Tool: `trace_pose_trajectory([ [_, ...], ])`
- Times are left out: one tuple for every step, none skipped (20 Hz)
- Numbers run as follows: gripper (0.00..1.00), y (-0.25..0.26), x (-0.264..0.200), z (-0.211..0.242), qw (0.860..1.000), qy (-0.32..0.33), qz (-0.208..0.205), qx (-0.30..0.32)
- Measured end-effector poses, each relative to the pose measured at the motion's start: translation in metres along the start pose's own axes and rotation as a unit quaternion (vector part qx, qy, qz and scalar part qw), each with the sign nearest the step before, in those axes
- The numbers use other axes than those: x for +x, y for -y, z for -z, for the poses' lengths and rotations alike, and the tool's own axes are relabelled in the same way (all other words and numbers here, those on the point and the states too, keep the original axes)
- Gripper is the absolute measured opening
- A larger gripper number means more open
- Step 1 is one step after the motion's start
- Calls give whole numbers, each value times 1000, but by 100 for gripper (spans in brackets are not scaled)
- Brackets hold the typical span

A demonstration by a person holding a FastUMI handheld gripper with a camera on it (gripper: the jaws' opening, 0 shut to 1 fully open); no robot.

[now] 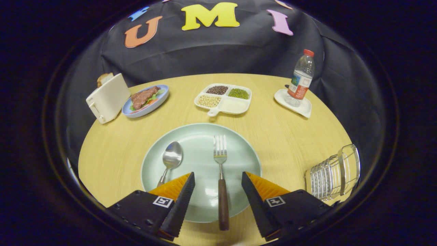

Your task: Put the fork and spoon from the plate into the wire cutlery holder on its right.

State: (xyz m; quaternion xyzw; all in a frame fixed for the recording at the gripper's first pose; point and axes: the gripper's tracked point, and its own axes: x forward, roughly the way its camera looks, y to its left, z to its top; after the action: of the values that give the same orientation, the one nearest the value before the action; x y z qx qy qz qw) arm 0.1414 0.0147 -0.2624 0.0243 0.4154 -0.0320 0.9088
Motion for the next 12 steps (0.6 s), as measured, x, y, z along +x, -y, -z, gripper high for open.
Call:
trace_pose_trajectory([
  [75,1,3,2,1000,-6,2,4],
  [69,2,6,3,1000,-15,3,7],
  [63,0,9,6,1000,-25,-3,13],
  [58,-2,8,9,999,-36,-10,20],
  [45,-2,9,11,999,-45,-11,23],
  [39,0,10,8,999,-43,-9,24],
  [32,1,11,9,999,-47,-10,20],
  [26,4,12,9,999,-51,-4,19],
  [20,2,10,9,998,-54,-9,23],
  [14,4,8,9,998,-56,-7,24],
  [9,4,10,10,998,-58,-8,26],
  [7,7,8,10,998,-59,-4,26],
])
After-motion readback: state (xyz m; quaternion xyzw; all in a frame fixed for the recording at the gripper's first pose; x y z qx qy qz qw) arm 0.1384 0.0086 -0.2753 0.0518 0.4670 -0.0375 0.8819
